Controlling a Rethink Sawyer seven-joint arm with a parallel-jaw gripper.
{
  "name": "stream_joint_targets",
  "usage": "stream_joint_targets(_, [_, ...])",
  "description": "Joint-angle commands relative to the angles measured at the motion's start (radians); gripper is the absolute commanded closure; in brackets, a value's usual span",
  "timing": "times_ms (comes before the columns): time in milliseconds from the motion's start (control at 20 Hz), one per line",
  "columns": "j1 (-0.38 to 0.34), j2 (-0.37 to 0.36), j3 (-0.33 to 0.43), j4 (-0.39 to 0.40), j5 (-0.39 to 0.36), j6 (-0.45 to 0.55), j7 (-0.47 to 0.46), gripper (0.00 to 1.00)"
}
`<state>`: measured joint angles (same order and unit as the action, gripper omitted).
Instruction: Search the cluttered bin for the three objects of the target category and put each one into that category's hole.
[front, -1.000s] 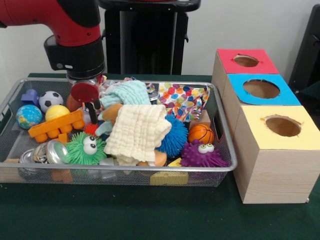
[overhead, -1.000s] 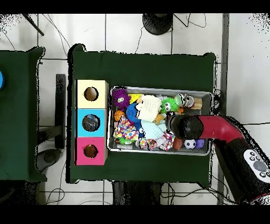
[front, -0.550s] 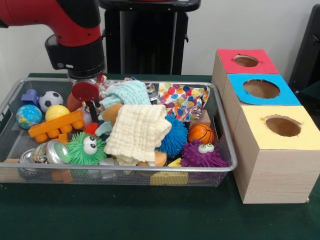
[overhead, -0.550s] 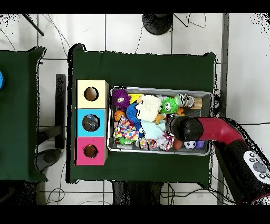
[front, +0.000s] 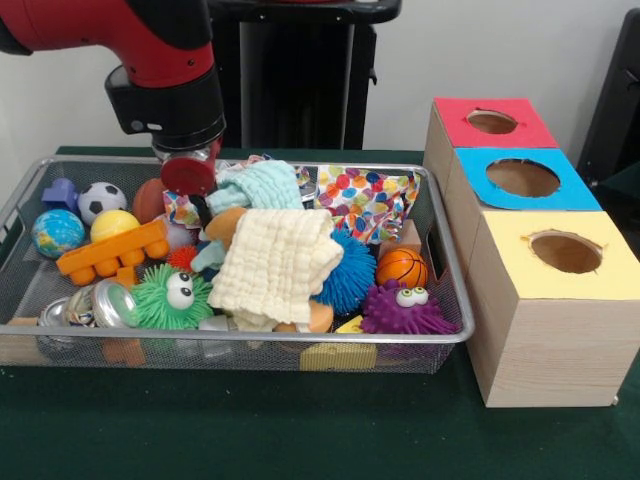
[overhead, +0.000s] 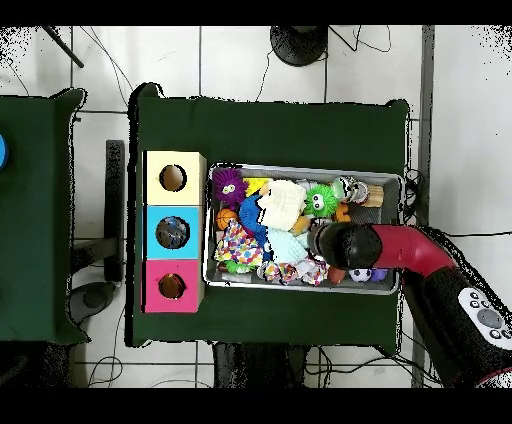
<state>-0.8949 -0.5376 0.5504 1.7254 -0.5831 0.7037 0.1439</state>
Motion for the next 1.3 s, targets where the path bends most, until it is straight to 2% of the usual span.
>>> stream_joint_targets(50, [0.02, -0.004, 0.074, 0.041, 0.058, -0.011, 0.126, 0.0])
stream_joint_targets(550, [0.041, -0.064, 0.05, 0.007, 0.118, 0.038, 0.15, 0.0])
stream_joint_targets(950, [0.043, -0.087, 0.029, -0.068, 0.146, 0.121, 0.1, 0.0])
stream_joint_targets(1300, [0.055, -0.096, 0.018, -0.074, 0.149, 0.106, 0.108, 0.0])
